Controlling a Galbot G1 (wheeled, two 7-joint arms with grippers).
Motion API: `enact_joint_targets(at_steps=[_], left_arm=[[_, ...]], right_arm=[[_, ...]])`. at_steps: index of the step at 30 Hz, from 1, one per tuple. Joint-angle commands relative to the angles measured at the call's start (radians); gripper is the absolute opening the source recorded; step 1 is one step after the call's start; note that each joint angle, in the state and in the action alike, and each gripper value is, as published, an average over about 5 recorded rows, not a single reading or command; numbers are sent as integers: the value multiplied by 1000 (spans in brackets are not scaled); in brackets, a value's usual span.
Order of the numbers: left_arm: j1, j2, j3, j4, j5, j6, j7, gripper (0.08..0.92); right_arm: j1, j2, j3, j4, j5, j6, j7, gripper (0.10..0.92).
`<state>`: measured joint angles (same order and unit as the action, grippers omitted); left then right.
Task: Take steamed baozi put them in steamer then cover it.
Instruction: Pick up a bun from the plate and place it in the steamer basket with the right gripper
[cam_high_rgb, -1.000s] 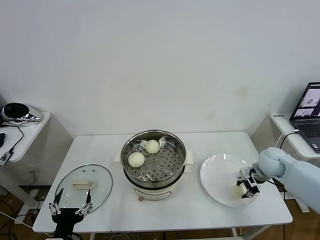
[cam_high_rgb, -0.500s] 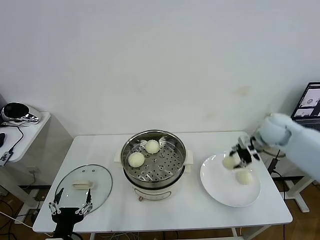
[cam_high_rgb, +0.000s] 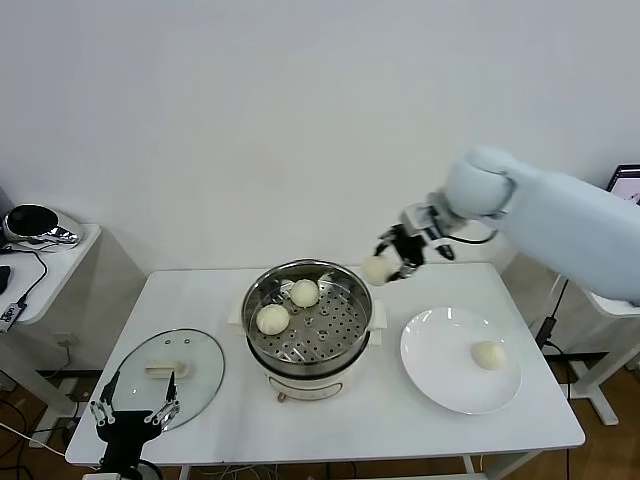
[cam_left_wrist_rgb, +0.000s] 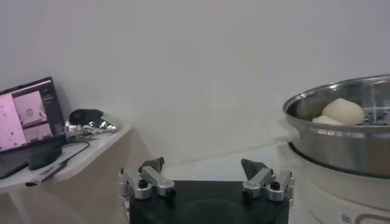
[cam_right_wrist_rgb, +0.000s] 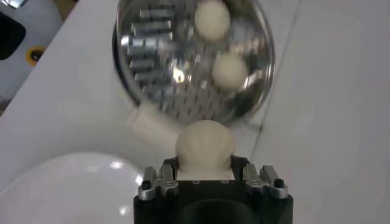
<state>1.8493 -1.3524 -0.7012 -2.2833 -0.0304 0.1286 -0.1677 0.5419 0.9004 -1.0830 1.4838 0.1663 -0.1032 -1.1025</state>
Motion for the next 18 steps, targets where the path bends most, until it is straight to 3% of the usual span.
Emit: enact_joint_targets(at_steps=[1,18], left_arm=[[1,-2,-6,-5,-3,0,0,823],[9,-16,-10,-34,-9,1,1,823]], right_arm=[[51,250,-127,-32,-4,158,49,559],[-27,382,-203,-86,-277,422,-11,568]])
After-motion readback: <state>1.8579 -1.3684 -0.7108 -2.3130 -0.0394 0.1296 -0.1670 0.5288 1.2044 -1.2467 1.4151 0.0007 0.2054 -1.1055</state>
